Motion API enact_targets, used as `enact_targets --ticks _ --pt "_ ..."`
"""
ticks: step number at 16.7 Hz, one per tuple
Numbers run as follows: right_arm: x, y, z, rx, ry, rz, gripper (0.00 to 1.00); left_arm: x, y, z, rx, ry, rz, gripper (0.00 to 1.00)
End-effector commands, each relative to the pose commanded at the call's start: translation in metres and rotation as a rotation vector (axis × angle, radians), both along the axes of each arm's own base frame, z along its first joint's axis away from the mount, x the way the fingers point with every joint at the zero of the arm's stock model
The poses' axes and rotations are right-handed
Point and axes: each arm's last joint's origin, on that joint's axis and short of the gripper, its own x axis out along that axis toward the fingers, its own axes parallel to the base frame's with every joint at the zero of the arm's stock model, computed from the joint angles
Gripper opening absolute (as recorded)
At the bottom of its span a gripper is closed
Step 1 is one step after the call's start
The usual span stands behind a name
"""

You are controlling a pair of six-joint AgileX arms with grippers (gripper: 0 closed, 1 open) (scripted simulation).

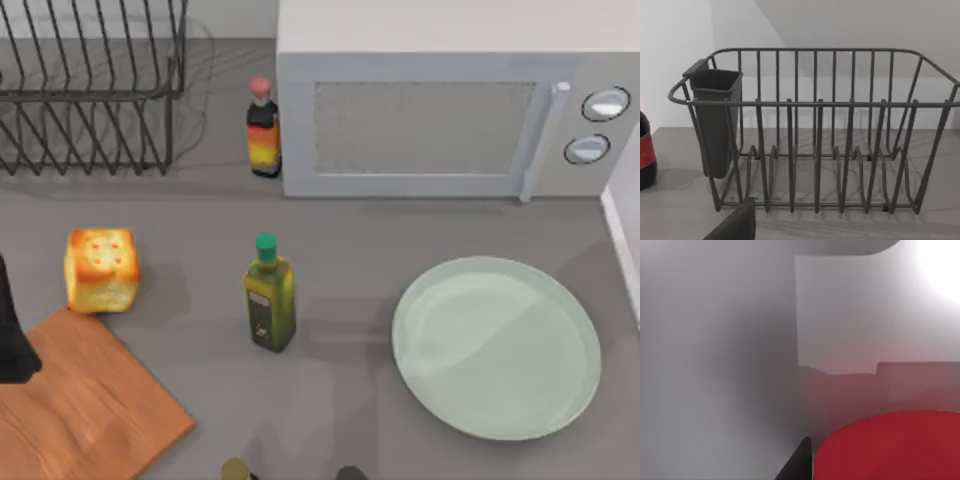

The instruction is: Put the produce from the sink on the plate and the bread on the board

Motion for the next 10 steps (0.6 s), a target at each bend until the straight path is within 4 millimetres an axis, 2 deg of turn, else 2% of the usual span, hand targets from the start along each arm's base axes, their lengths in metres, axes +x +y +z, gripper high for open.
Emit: enact_targets --ticks 3,8,10 --pt "0.003 -0.001 0.023 -0.001 -0.005 0.0 0.0 0.0 0.0 0.0 0.0 0.0 0.0 1.0" --pt "0.001 0.0 0.087 0.002 0.008 0.0 0.0 0.0 0.0 0.0 0.0 0.0 0.0 1.0" --pt "0.0 0.0 0.099 0.0 0.001 0.0 0.0 0.0 0.0 0.0 0.0 0.0 0.0 1.0"
